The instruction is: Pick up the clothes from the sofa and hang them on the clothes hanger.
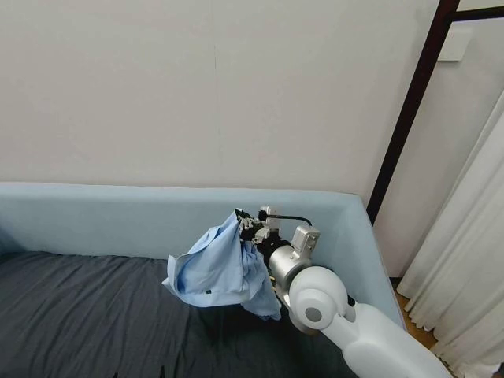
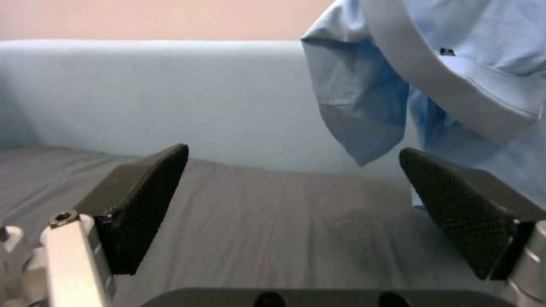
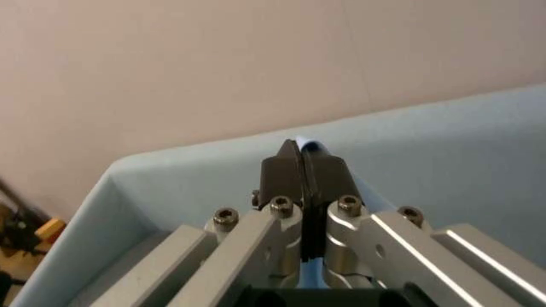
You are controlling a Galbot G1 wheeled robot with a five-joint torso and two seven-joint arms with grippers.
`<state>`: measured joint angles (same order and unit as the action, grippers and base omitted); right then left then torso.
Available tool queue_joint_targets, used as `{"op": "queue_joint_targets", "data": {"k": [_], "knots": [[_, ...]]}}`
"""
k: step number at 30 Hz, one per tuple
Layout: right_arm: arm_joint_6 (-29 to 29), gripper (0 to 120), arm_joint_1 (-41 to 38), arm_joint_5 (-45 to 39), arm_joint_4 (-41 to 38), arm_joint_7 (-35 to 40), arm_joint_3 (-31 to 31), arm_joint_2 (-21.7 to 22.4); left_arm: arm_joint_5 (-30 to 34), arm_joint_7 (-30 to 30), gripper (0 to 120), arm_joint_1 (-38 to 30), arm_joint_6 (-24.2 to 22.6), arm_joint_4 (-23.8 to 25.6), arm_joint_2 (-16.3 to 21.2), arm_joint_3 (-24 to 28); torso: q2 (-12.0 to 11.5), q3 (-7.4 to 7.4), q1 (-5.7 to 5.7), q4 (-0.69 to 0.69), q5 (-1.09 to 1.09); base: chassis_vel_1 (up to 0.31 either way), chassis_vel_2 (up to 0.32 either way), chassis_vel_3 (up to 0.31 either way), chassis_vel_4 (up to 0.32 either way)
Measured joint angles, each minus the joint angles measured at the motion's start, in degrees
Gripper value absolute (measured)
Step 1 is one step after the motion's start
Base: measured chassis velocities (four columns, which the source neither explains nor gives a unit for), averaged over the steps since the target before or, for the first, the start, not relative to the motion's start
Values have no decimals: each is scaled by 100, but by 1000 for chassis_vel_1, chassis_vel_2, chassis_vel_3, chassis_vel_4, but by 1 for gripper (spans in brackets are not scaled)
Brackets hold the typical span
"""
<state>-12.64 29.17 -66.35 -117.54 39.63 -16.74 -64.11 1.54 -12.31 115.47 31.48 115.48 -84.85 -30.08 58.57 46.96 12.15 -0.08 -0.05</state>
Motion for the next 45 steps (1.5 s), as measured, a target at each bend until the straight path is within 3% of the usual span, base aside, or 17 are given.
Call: {"op": "queue_joint_targets", "data": {"k": [2, 5, 9, 18, 22, 25, 30, 32, 35, 40, 41, 45], "knots": [[145, 0, 79, -270, -342, 746, -95, -84, 4, 2, 98, -7, 0, 2, 33, -3, 1, 0, 0, 0, 0, 0, 0, 0, 0], [228, 0, 241, -232, -514, 1129, -223, -190, 7, 4, 98, -48, -16, -46, 38, 4, 1, -1, 0, 0, -1, 0, 0, 0, 0], [356, 0, 521, -1, -154, 1564, -200, -474, 9, 23, 98, -89, -53, -140, 31, 47, 1, -1, -1, 1, 0, 0, 0, 0, 0], [557, 0, 800, 413, 1891, 3229, 635, -1282, -22, 42, 98, -153, -59, -252, -52, 67, 0, 0, 0, 2, 1, 0, 0, 0, 0], [552, 0, 1073, 806, 2836, 3505, 975, -1247, -55, 50, 98, -210, -59, -314, -126, 103, 0, 0, 0, 0, 2, 0, 0, 0, 0], [539, 0, 1303, 979, 3241, 3406, 1102, -1106, -103, 49, 98, -239, -41, -375, -177, 128, 0, 0, 0, -3, 2, 0, 0, 0, 0], [368, 2, 1712, 1188, 3410, 2316, 1060, -770, -176, 50, 98, -228, 3, -415, -230, 154, 0, 0, 0, 1, 1, 0, 0, 0, 0], [254, 12, 1881, 1448, 3088, 1720, 874, -486, -177, 49, 98, -223, 19, -411, -186, 150, 0, -1, -1, 1, 2, 0, 0, 0, 0], [-126, 20, 1933, 1309, 2826, 1656, 834, -314, -175, 49, 98, -224, 36, -408, -162, 146, 0, -1, 0, 2, 2, 0, 0, 0, 0], [-1290, 42, 2419, 1301, 2156, 1532, 808, 264, -160, 39, 98, -226, 113, -413, -125, 137, 0, -1, 0, 0, 1, 0, 0, 0, 0], [-1290, 42, 2419, 1301, 2156, 1532, 808, 264, -160, 39, 98, -226, 113, -413, -125, 137, 0, -1, 0, 0, 1, 0, 0, 0, 0], [-1569, 61, 3035, 2005, 1739, 1338, 1007, 561, -158, 36, 98, -268, 142, -441, -100, 153, 0, -1, 0, 0, 1, 0, 0, 0, 0]]}}
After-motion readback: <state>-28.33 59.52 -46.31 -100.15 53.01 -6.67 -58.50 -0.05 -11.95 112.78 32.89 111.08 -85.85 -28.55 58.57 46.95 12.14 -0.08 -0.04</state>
